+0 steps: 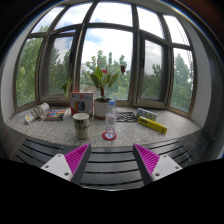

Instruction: Pour water

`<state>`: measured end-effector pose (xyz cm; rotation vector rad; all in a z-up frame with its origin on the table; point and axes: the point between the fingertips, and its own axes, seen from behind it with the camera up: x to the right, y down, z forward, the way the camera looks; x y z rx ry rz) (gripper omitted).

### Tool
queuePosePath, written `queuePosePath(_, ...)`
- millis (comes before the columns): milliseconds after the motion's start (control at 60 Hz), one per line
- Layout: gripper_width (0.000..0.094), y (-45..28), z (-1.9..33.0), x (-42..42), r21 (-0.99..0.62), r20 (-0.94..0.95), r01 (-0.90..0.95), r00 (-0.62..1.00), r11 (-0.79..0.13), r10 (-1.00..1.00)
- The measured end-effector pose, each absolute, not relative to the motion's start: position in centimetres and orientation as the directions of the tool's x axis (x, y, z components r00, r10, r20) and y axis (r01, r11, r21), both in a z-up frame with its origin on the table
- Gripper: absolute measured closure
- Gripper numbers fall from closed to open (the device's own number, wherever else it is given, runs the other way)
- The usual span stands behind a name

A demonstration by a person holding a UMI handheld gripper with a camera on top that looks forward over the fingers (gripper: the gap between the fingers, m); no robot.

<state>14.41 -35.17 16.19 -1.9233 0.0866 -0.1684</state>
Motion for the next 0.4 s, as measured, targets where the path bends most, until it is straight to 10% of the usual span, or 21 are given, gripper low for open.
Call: queuePosePath(400,0.0079,-42.8,17.8,12.4,-0.941,0.1,0.039,0.981,-0.337,-0.166)
